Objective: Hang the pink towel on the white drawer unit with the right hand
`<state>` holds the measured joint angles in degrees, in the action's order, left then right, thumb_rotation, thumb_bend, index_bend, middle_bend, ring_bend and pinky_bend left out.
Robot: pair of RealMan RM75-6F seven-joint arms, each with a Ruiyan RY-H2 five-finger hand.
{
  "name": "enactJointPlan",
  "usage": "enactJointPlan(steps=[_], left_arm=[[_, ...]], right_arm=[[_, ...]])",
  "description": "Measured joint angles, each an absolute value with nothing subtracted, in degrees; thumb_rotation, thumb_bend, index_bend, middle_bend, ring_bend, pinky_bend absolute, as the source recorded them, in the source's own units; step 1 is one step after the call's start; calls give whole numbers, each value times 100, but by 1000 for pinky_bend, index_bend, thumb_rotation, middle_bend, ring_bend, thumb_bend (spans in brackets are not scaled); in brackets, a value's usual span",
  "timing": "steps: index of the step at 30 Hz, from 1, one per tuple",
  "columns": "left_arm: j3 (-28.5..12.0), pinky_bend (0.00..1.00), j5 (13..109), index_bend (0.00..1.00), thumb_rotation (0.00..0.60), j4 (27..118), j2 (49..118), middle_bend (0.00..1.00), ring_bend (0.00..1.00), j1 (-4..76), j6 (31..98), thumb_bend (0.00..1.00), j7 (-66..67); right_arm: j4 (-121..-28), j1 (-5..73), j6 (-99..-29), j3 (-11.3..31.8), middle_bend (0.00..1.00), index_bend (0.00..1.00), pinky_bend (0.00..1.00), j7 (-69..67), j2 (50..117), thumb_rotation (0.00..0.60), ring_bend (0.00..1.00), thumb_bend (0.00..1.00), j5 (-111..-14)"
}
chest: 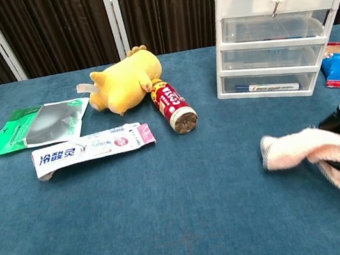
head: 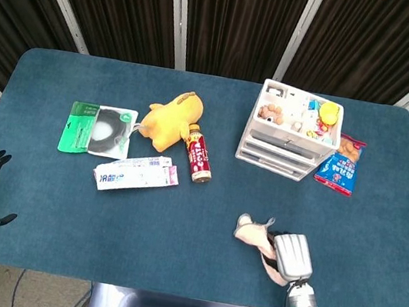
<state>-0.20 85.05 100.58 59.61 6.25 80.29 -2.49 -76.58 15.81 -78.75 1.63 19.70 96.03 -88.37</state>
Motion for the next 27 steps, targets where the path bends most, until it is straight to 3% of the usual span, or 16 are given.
enactJointPlan(steps=[12, 27], left_arm=[[-46, 0, 8381, 0, 600, 10116, 5984, 0, 0, 643, 7958, 31, -167], [-125, 0, 8374, 0, 600, 10024, 6185, 0, 0, 632, 8113, 31, 93]], right_arm=[[-7183, 1998, -8791, 334, 720, 708, 850, 918, 8962, 600, 723, 439, -10002], [-6658, 2579, -8571, 833, 720, 707, 850, 17, 8764, 600, 724, 439, -9755]])
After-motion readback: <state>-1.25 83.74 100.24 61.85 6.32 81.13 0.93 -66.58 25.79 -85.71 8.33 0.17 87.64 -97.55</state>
